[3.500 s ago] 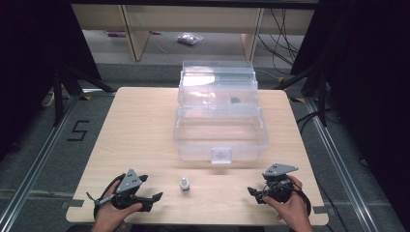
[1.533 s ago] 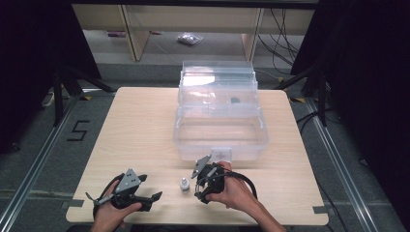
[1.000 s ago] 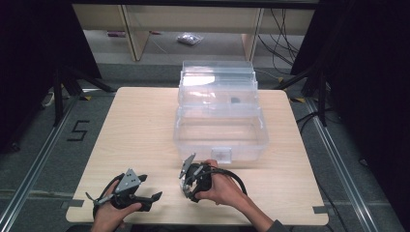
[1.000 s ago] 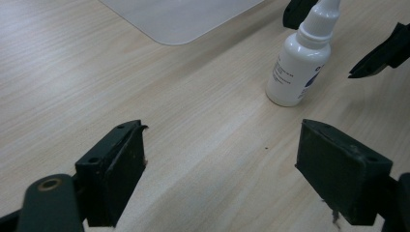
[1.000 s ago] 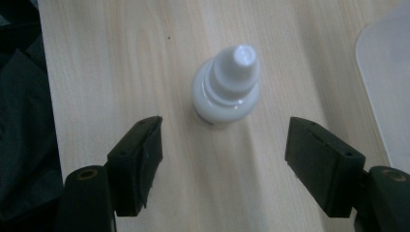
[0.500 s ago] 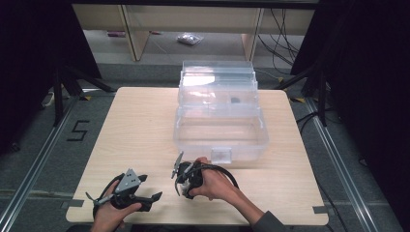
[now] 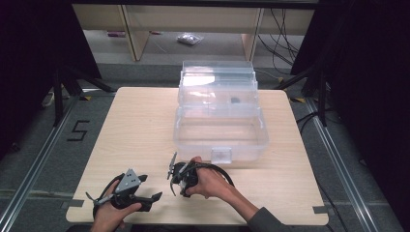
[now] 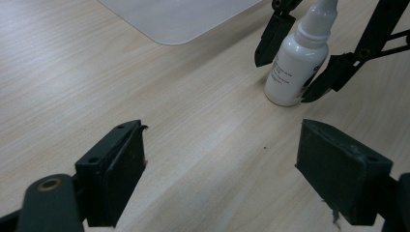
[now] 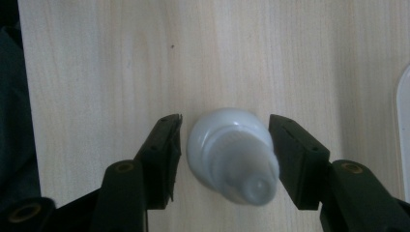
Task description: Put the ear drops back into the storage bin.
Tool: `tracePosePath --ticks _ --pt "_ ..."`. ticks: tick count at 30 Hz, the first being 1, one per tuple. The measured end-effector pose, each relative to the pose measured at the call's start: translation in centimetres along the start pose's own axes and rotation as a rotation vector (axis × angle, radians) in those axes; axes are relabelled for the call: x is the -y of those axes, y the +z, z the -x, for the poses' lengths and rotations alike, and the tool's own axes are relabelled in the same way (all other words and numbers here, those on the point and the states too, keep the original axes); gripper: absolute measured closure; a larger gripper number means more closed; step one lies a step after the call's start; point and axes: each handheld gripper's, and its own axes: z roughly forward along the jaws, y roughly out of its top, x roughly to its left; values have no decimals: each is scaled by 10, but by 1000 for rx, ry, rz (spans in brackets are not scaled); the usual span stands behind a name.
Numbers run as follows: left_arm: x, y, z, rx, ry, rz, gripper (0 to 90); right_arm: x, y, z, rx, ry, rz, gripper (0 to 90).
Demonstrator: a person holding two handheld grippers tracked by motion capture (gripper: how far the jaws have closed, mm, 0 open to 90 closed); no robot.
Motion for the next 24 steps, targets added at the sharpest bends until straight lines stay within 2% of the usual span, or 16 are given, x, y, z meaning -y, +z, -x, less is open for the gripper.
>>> tracePosePath --ticks 1,3,6,10,11,12,13,18,19,20,22,23,24 --pt "0 0 0 2 -1 3 169 -1 0 1 -2 -4 0 501" --pt "0 0 0 2 -1 3 169 -2 0 -2 -17 41 -22 534" --pt "0 0 0 1 -1 5 169 -4 0 -2 -22 10 -28 595" --pt "0 0 0 1 0 3 169 -5 -2 -4 -19 16 -41 600" --pt "0 -1 -1 3 12 -2 169 -5 -4 -5 -16 14 -47 600" --pt "0 0 -1 2 12 0 169 -5 -6 -5 -9 -4 -38 600" --pt "0 0 0 3 -1 10 169 -4 -9 -5 -5 4 -36 600" --pt "0 0 0 3 -1 10 169 0 -23 -5 -11 12 -21 600" --pt "0 0 0 3 -1 10 169 2 -30 -1 2 -27 -12 600" --pt "0 0 0 -4 -1 6 169 4 -32 -2 -1 5 -11 600" --pt "0 1 0 -1 -2 8 169 8 -38 1 -4 -5 -4 600" --pt "0 0 0 -1 -2 9 169 10 -42 0 2 37 -23 600" --pt "0 1 0 0 -2 8 169 12 -45 1 -5 51 -28 600"
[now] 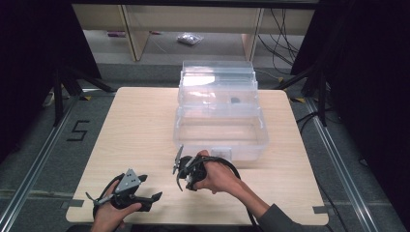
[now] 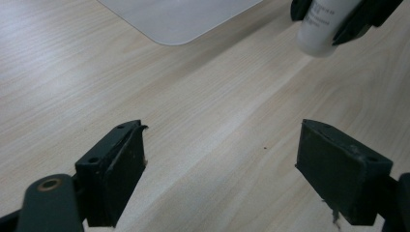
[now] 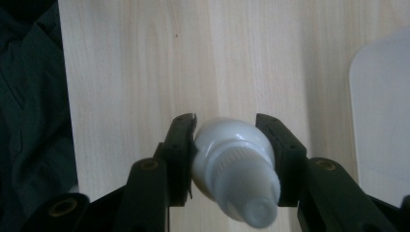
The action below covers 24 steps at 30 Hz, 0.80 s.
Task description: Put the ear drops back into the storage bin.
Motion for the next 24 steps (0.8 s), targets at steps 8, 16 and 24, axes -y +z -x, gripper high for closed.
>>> tracePosePath --ticks 8,16,24 --pt "0 0 0 -2 1 -4 169 18 -24 10 13 45 1 600" --pt "0 1 0 3 -1 -3 169 36 -47 19 24 90 4 601" --pt "0 1 0 2 -3 -4 169 52 -67 30 38 119 6 601"
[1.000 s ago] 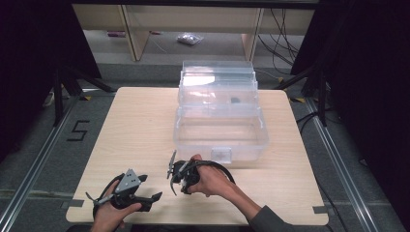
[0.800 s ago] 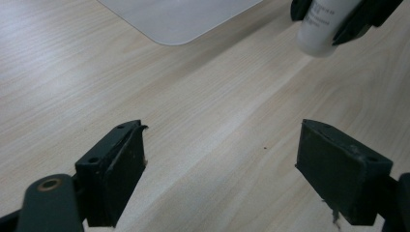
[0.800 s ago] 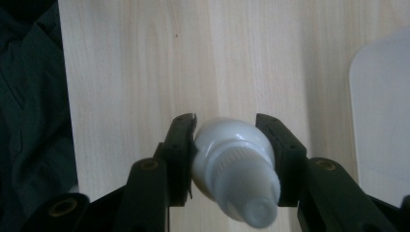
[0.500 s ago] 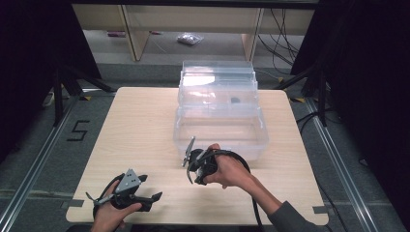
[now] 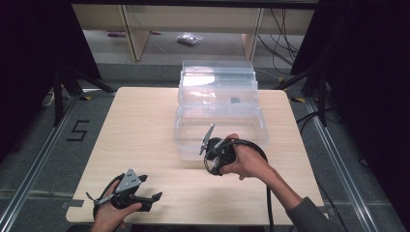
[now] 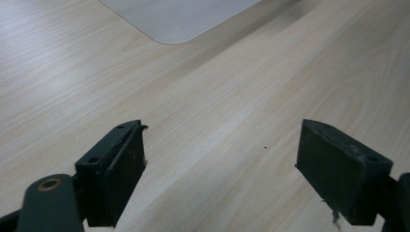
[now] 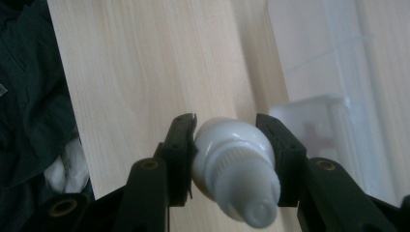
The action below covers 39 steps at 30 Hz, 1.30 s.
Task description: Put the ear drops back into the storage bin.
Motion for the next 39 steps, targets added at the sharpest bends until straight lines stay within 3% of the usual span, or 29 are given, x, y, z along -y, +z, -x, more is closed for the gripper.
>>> tracePosePath --ticks 3,8,9,10,13,14,15,17,31,38,39 --pt "0 -1 -2 -10 27 -12 169 5 -8 6 5 16 5 601" --pt "0 -1 -2 -9 28 -14 169 13 -22 14 21 45 4 600" --pt "-1 -1 -4 -10 46 -17 169 14 -24 15 28 55 3 601" --pt "0 -1 -2 2 16 -14 169 15 -27 16 27 55 5 601" --pt "0 0 -1 4 13 -10 169 19 -34 18 19 81 17 601" --pt "0 0 -2 -1 16 -9 169 20 -36 21 33 70 7 601" --pt "-1 0 -3 -6 41 -18 169 21 -38 21 27 83 14 601" --pt "0 0 -2 2 17 -7 169 22 -40 24 15 82 19 601" --pt "0 0 -1 4 13 -11 169 43 -55 69 61 200 -4 601" --pt "0 0 -1 4 13 -11 169 52 -52 91 79 280 -25 601" --pt "0 0 -2 4 12 -10 169 54 -51 95 78 268 -25 601"
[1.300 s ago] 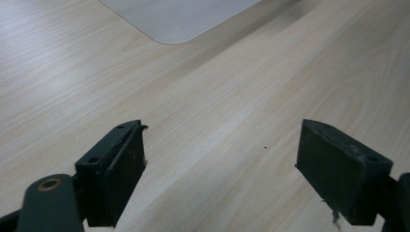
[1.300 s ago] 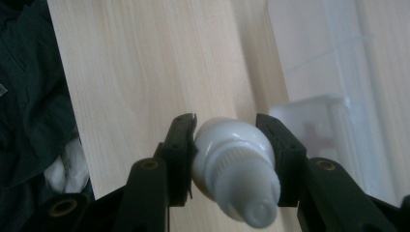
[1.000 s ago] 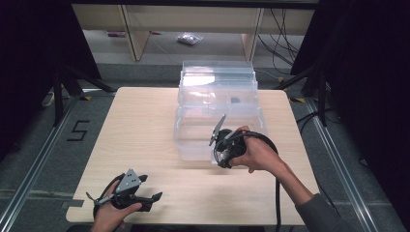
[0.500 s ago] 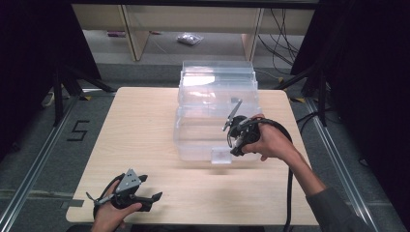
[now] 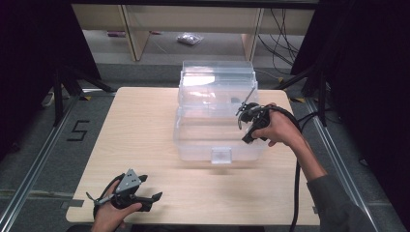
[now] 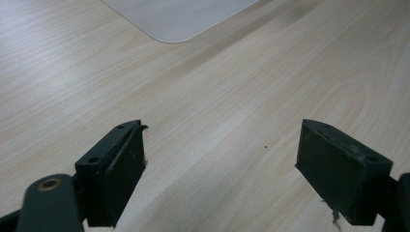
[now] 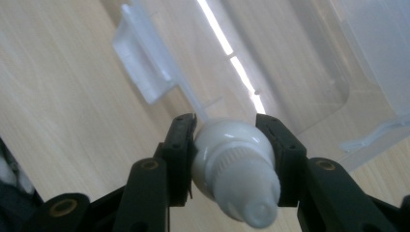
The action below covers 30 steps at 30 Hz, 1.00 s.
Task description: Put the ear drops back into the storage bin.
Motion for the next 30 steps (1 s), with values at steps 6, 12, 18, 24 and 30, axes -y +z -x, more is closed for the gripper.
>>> tracePosePath --ticks 6,12,18,24,30 --pt "0 0 0 -4 1 4 169 0 10 17 3 56 -19 600" --pt "0 0 0 -3 1 -3 169 -1 22 32 11 95 -45 601" --pt "0 0 0 -10 0 2 169 -1 37 44 13 133 -62 601" --pt "0 0 1 -9 1 2 169 -1 53 49 13 154 -97 601" --pt "0 0 0 -5 2 -4 169 -3 68 56 5 159 -112 601"
